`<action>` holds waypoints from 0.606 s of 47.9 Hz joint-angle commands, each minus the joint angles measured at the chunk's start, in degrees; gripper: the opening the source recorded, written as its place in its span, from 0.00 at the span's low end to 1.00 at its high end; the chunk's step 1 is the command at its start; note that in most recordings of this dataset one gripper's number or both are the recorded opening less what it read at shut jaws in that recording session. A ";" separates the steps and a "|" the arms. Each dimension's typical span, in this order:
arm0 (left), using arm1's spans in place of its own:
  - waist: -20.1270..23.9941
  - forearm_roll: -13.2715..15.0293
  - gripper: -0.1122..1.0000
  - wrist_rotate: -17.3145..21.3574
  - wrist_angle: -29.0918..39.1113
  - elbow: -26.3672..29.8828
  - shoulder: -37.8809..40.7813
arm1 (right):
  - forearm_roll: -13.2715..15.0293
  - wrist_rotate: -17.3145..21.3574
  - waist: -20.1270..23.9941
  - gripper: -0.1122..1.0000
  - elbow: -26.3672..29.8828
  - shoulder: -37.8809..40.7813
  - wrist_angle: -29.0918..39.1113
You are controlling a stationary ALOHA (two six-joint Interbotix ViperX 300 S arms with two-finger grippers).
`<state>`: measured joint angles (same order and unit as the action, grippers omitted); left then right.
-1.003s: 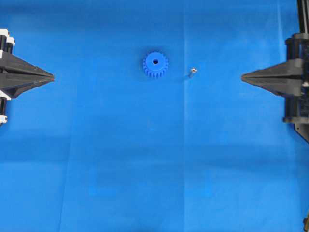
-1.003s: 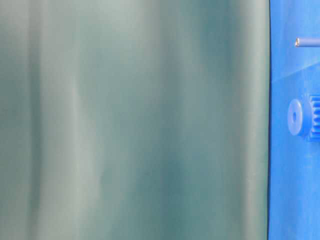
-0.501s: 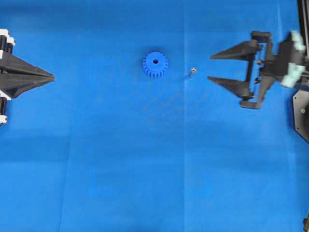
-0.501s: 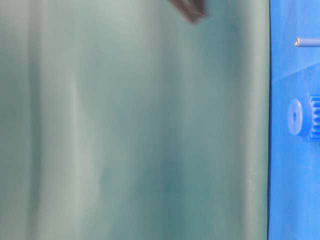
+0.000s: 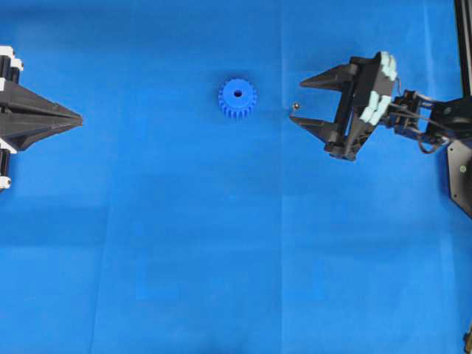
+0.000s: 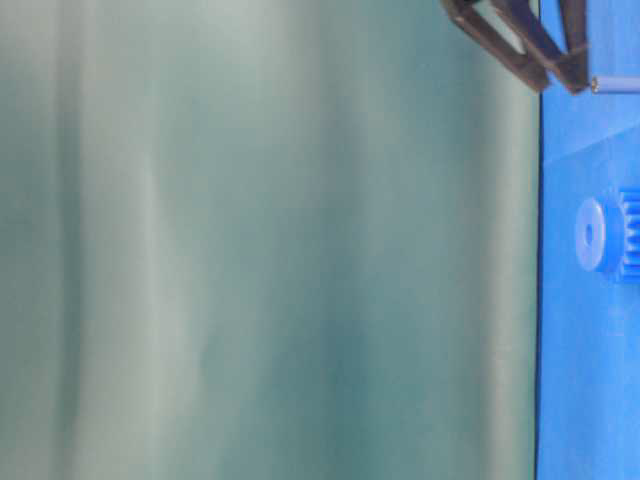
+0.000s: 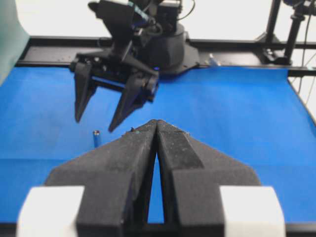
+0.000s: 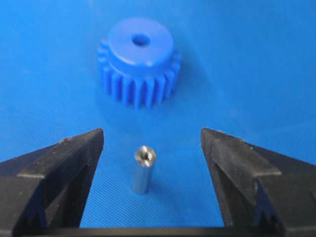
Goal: Insert the shaft placed at a random location into the center hole of the small gear at another random location.
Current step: 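Lower the open right gripper around the silver shaft and close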
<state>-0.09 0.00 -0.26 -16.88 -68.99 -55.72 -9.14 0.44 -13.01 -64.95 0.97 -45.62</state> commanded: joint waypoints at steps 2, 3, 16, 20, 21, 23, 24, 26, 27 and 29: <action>-0.09 -0.09 0.10 0.09 -0.62 0.44 0.18 | -0.44 0.09 -0.09 0.71 1.23 1.76 -1.67; -0.09 -0.09 0.10 0.09 -0.62 0.44 0.18 | -0.44 0.18 -0.09 0.71 1.32 2.11 -1.85; -0.09 -0.18 0.10 0.09 -0.53 0.18 0.09 | -0.44 0.70 0.00 0.69 1.93 4.48 -2.11; -0.09 -0.09 0.10 0.09 -0.53 0.18 0.09 | -0.26 0.70 0.09 0.65 1.93 4.57 -2.02; -0.09 -0.09 0.10 0.09 -0.53 0.09 0.00 | -0.26 0.70 0.18 0.64 1.93 4.48 -2.11; -0.09 -0.18 0.10 0.09 -0.53 0.09 0.00 | -0.18 0.70 0.18 0.58 1.93 4.48 -2.20; -0.09 -0.09 0.10 0.09 -0.53 0.09 0.00 | -0.18 0.70 0.18 0.54 1.93 4.48 -2.20; -0.09 -0.09 0.10 0.09 -0.53 0.09 0.00 | -0.18 0.70 0.18 0.45 1.93 4.48 -2.20; -0.09 -0.09 0.10 0.09 -0.44 0.18 0.00 | -0.18 0.70 0.18 0.40 1.93 4.48 -2.20; -0.09 -0.09 0.10 0.09 -0.44 0.09 -0.09 | -0.18 0.70 0.18 0.31 1.93 4.57 -2.20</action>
<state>-0.09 0.00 -0.26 -16.88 -69.52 -55.90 -9.49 1.05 -13.01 -63.63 6.06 -47.20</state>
